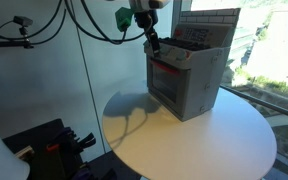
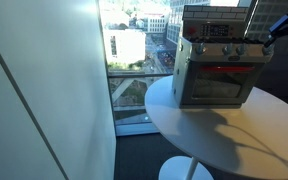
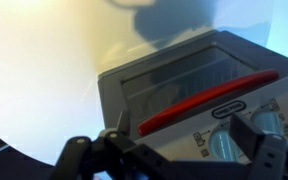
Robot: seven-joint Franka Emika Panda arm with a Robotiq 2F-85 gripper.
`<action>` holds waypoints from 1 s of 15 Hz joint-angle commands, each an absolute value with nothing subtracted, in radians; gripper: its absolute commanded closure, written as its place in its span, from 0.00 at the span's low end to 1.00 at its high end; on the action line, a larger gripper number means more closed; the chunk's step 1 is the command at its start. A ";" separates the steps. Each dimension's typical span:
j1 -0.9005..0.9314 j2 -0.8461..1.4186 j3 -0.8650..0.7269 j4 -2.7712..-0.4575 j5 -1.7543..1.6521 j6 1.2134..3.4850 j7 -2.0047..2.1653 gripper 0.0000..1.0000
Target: Turn the knob on the far right to the right.
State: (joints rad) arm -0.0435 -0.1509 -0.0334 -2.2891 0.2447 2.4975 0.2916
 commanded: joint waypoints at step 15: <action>-0.037 -0.278 0.001 -2.165 0.053 1.996 0.242 0.00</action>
State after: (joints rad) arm -0.0408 -0.2513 -0.0042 -2.1899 0.0652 2.0624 0.2692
